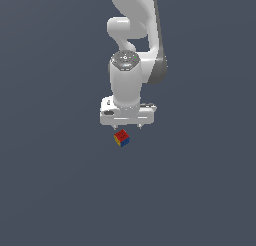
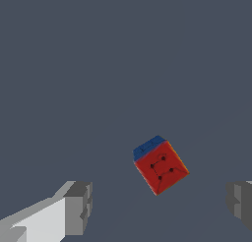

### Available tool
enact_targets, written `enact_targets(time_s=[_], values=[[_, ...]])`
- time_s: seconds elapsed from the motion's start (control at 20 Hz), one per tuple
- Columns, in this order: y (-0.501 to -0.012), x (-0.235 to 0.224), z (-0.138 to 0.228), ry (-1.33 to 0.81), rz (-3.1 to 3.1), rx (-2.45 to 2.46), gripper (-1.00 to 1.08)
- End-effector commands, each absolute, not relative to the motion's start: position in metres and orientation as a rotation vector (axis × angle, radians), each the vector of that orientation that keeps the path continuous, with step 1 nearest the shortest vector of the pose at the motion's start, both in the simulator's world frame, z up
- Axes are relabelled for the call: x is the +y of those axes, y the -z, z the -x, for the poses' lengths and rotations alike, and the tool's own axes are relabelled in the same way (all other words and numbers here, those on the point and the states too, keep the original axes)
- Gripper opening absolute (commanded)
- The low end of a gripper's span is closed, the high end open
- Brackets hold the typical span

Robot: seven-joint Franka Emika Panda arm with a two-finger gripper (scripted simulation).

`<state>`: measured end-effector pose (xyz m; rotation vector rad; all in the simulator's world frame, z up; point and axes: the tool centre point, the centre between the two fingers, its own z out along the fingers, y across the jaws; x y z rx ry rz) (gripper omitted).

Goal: Pick up the object and move it to a goal position.

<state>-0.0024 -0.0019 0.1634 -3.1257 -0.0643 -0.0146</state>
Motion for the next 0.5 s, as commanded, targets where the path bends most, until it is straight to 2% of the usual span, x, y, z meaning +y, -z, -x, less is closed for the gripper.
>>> enact_targets(time_s=[0.0, 0.45], values=[[-0.158, -0.004, 0.004, 0.013, 3.126, -0.123, 1.00], [-0.128, -0.016, 0.011, 0.007, 3.107, -0.445, 1.00]])
